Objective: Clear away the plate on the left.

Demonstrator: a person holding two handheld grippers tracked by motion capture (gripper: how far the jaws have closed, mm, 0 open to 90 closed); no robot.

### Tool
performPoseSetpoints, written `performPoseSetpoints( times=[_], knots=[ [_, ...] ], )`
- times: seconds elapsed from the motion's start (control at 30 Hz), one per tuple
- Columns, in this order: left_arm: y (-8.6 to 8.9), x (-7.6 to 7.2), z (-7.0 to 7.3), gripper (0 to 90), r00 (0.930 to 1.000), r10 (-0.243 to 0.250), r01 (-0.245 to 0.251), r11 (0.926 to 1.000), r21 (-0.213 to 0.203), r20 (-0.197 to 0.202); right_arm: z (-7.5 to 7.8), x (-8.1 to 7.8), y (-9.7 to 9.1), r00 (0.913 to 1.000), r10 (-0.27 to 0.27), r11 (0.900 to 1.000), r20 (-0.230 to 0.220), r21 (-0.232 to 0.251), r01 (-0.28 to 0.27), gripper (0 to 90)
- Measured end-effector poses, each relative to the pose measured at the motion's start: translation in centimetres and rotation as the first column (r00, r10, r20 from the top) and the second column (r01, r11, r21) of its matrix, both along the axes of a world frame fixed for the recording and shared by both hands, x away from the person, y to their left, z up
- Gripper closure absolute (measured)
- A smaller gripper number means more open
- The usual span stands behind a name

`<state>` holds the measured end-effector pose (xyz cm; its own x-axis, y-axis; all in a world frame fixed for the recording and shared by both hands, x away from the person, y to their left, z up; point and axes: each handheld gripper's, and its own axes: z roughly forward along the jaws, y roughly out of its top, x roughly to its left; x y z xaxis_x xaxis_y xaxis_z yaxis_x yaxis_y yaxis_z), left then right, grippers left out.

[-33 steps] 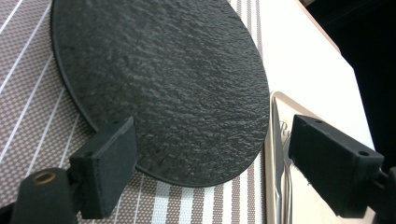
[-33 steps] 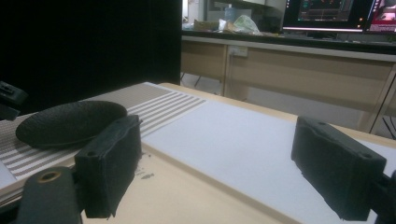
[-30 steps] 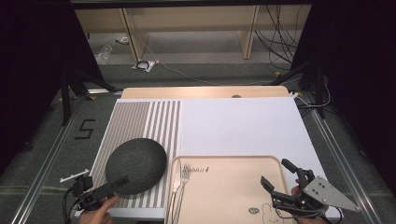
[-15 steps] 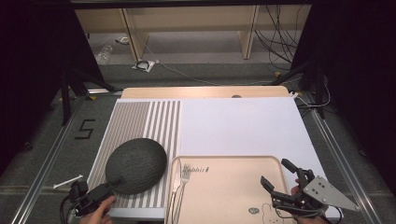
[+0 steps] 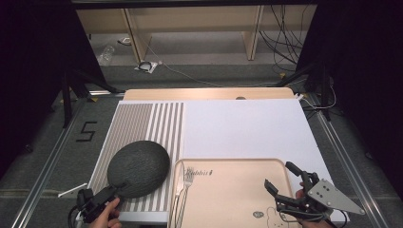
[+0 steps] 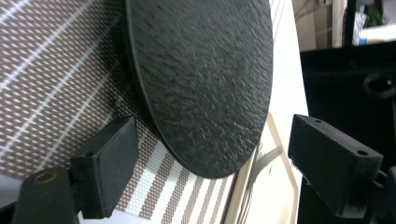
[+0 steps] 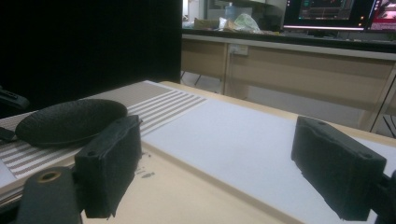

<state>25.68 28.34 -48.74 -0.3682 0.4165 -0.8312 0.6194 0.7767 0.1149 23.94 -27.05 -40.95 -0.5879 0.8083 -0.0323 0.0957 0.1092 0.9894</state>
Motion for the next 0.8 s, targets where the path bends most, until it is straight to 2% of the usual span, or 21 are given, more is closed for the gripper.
performPoseSetpoints(
  times=[0.13, 0.23, 0.27, 0.33, 0.4, 0.5, 0.6, 0.8],
  knots=[
    [0.0, -0.1, -0.5, 17.0, 0.9987, 0.050, -0.050, 0.9977, -0.045, -0.004, 0.0, 0.0, 0.1, 1.0000, 0.000, 1.0000, -0.001, -0.005, 0.000, 16.9],
    [-0.1, -0.2, -1.3, 18.2, 0.9949, 0.097, -0.099, 0.9883, -0.116, -0.028, 0.0, 0.0, 0.1, 1.0000, 0.000, 1.0000, -0.002, -0.004, 0.000, 16.9],
    [-0.1, -0.2, -1.5, 19.0, 0.9929, 0.116, -0.118, 0.9830, -0.140, -0.027, 0.0, 0.0, 0.0, 1.0000, -0.003, 1.0000, -0.005, -0.007, 0.003, 16.9],
    [-0.2, -0.2, -1.4, 20.8, 0.9901, 0.139, -0.140, 0.9797, -0.143, -0.013, 0.0, 0.0, 0.1, 1.0000, -0.002, 1.0000, -0.004, -0.006, 0.002, 16.9],
    [-0.4, -0.2, -1.4, 22.5, 0.9865, 0.163, -0.160, 0.9732, -0.166, 0.009, 0.0, 0.0, 0.1, 1.0000, 0.001, 1.0000, -0.003, -0.008, -0.001, 16.9],
    [-0.6, -0.1, -1.8, 24.4, 0.9810, 0.194, -0.190, 0.9619, -0.197, 0.002, 0.0, 0.0, 0.1, 1.0000, 0.000, 1.0000, -0.005, -0.008, 0.000, 16.9],
    [-0.7, 0.0, -2.2, 27.9, 0.9780, 0.209, -0.204, 0.9540, -0.220, -0.002, 0.0, 0.0, 0.1, 1.0000, 0.003, 1.0000, 0.002, -0.002, -0.003, 16.9],
    [-0.7, 0.0, -2.6, 34.9, 0.9721, 0.234, -0.231, 0.9453, -0.231, -0.013, 0.0, 0.0, 0.1, 1.0000, 0.004, 1.0000, 0.001, -0.004, -0.004, 16.9]
  ],
)
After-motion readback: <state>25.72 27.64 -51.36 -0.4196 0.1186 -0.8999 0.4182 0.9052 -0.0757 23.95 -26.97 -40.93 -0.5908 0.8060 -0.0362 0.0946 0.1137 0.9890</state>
